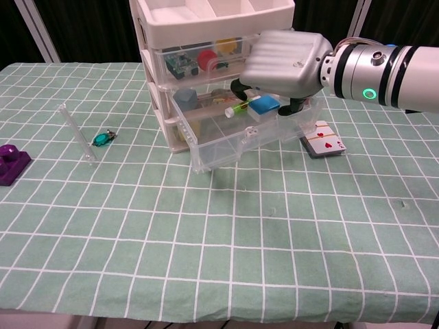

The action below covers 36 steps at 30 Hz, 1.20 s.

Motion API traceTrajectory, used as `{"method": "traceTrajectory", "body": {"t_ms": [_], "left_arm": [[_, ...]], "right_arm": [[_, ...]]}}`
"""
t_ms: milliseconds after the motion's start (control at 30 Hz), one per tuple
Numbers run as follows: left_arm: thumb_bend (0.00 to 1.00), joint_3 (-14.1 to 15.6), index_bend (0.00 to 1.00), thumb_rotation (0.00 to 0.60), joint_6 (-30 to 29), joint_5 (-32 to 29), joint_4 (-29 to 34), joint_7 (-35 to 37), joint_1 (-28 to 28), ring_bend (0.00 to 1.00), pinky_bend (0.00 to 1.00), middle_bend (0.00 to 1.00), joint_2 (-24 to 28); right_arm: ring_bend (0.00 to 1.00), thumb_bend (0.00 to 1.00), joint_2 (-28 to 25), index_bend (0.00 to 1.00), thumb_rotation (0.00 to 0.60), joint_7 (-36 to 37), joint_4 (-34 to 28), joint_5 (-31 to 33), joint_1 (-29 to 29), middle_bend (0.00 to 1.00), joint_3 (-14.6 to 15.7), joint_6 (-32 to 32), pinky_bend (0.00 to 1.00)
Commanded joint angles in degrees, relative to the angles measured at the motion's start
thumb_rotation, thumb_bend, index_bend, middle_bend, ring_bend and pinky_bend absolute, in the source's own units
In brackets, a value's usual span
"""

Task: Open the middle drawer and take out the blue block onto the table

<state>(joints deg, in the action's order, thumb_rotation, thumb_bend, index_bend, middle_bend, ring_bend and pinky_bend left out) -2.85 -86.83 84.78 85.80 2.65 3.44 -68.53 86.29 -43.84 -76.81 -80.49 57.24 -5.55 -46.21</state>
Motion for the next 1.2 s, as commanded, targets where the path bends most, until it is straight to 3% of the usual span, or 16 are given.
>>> {"method": "traceTrajectory", "body": {"t_ms": [33,200,300,500,833,1100,1200], "left_arm": [[0.13,0.0,0.35,0.6,-0.1,0.0,-0.1,0.1,-0.1,0.24,0.23,0.31,0.0],[0.13,-0.1,0.35,0.6,-0.3,0.0,-0.3,0.5,-0.2,0.24,0.23,0.31,0.0],[0.13,0.0,0.35,0.6,-0.4,0.1,-0.5,0.6,-0.2,0.24,0.23,0.31,-0.1],[0.13,-0.1,0.35,0.6,-0.6,0.4,-0.7,0.8,-0.2,0.24,0.23,0.31,-0.1],[0.13,-0.5,0.35,0.6,-0.1,0.6,-0.6,0.7,0.4,0.24,0.23,0.32,0.1],[0.13,-0.8,0.35,0.6,-0.1,0.9,0.2,0.0,1.0,0.24,0.23,0.31,0.7],[0.13,-0.8,0.35,0.6,-0.3,1.3,0.9,-0.5,1.1,0.24,0.23,0.31,0.9]], "right_arm": [[1.0,0.2,0.4,0.36,0.6,1.2,0.3,0.7,0.2,0.95,-0.3,0.6,1.0],[1.0,0.24,0.7,0.4,0.6,2.6,0.4,1.0,0.3,0.95,-0.4,0.6,1.0],[1.0,0.3,0.8,0.46,0.6,3.2,0.5,0.4,0.1,0.95,-0.3,-0.1,1.0],[1.0,0.33,0.5,0.58,0.6,6.4,-0.2,-1.6,-0.9,0.95,-0.5,-3.8,1.0],[1.0,0.34,-4.5,0.6,0.6,13.2,-6.3,-5.7,-5.1,0.95,-0.9,-12.8,1.0],[1.0,0.34,-10.2,0.61,0.6,16.7,-11.6,-11.5,-10.3,0.95,0.8,-21.7,1.0],[1.0,0.34,-12.6,0.61,0.6,18.5,-14.7,-15.3,-13.0,0.95,2.8,-25.8,1.0]]}}
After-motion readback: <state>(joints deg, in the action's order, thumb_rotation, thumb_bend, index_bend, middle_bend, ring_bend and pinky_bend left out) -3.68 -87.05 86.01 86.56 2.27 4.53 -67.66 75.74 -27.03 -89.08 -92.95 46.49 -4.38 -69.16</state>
